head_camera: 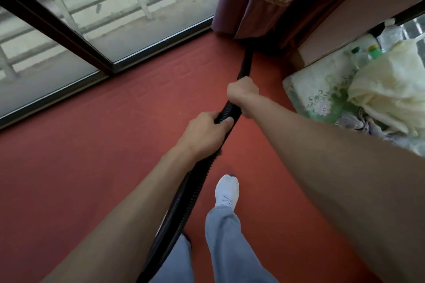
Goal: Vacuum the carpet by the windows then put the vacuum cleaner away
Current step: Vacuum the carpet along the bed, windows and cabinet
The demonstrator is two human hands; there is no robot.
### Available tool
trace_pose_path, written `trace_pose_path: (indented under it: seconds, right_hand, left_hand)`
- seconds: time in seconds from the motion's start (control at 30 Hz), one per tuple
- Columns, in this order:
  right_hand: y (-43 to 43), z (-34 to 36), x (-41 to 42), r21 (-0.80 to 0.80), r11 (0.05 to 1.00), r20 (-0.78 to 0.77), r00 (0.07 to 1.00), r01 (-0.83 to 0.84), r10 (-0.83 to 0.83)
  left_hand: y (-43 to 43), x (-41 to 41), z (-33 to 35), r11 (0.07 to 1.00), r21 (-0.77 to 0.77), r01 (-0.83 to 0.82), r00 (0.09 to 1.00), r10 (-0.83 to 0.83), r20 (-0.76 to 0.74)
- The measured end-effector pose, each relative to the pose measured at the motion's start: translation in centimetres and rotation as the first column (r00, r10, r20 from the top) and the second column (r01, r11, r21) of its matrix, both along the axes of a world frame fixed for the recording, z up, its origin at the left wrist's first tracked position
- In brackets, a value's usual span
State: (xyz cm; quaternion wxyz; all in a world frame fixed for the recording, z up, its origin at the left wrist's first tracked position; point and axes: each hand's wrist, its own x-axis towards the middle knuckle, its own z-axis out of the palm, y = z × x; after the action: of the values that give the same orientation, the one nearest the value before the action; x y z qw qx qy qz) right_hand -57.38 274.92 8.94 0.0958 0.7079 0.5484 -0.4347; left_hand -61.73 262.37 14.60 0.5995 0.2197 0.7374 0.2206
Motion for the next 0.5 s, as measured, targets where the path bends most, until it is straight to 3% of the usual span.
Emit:
trace_pose_path:
  seconds: [0.1, 0.27, 0.4, 0.5]
  right_hand:
    - [-2.3, 1.1, 1.4, -0.026, 0.998, -0.024, 0.998, 0.065, -0.065]
    - [-6.8, 4.0, 5.2, -0.210, 0.952, -0.122, 0.960, 0.223, -0.251]
    - [-6.7, 4.7, 4.6, -0.280, 0.875, -0.180, 0.874, 0.394, -0.451]
    - [-3.9, 3.3, 2.7, -0.185, 0.883, -0.186, 0.866, 0.432, -0.463]
  left_hand:
    - [-1.7, -2.1, 3.3, 0.996, -0.043, 0.080, 0.989, -0.073, 0.131]
    - [-3.7, -3.7, 8.8, 0.929, -0.024, 0.370, 0.908, -0.356, 0.219]
    - [-3.7, -3.8, 9.4, 0.908, 0.010, 0.419, 0.899, -0.417, 0.135]
    - [-2.2, -3.6, 7.1, 0.939, 0.052, 0.340, 0.940, -0.341, 0.022]
